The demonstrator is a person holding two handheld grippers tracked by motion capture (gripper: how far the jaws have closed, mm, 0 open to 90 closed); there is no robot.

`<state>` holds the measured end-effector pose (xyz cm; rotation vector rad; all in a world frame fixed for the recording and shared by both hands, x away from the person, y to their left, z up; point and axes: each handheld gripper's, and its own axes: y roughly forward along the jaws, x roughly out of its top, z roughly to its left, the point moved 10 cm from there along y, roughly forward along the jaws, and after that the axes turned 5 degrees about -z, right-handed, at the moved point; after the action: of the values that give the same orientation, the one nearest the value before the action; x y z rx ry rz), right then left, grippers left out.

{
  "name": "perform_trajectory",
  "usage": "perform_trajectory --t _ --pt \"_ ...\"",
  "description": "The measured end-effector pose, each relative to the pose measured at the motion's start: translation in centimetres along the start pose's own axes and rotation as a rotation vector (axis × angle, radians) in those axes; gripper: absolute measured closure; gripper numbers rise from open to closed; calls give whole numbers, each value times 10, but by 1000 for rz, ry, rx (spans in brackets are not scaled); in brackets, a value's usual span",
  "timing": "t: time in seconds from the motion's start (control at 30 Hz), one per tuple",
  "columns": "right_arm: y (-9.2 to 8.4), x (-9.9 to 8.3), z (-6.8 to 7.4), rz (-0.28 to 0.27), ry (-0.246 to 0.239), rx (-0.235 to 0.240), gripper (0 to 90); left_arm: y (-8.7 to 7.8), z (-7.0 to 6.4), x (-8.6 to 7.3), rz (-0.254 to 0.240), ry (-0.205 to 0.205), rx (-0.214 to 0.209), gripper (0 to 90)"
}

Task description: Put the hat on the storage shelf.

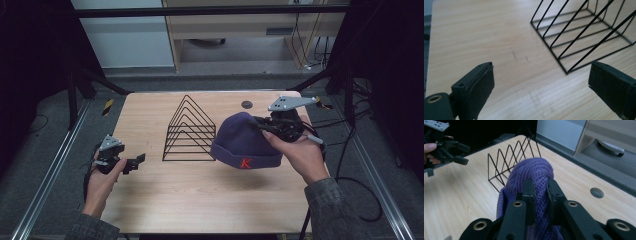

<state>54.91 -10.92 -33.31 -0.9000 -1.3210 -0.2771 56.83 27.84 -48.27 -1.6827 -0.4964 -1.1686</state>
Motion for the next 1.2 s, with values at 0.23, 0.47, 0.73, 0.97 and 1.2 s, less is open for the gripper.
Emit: perform_trajectory --t 0.23,0.47,0.73,0.97,1.2 --pt "0 20 -4 -27 -2 -7 794 -17 -25 51 -69 64 -61 60" --pt "3 33 -6 -37 -1 -9 793 -18 -55 88 -87 96 -156 59" --pt "2 54 -8 -65 -1 -14 793 -22 -89 124 -109 160 -219 55" --pt "5 74 -7 -91 -7 -15 793 -19 -113 145 -108 222 -261 53" --pt "10 90 2 -114 -7 -2 793 -15 -117 155 -98 239 -284 58"
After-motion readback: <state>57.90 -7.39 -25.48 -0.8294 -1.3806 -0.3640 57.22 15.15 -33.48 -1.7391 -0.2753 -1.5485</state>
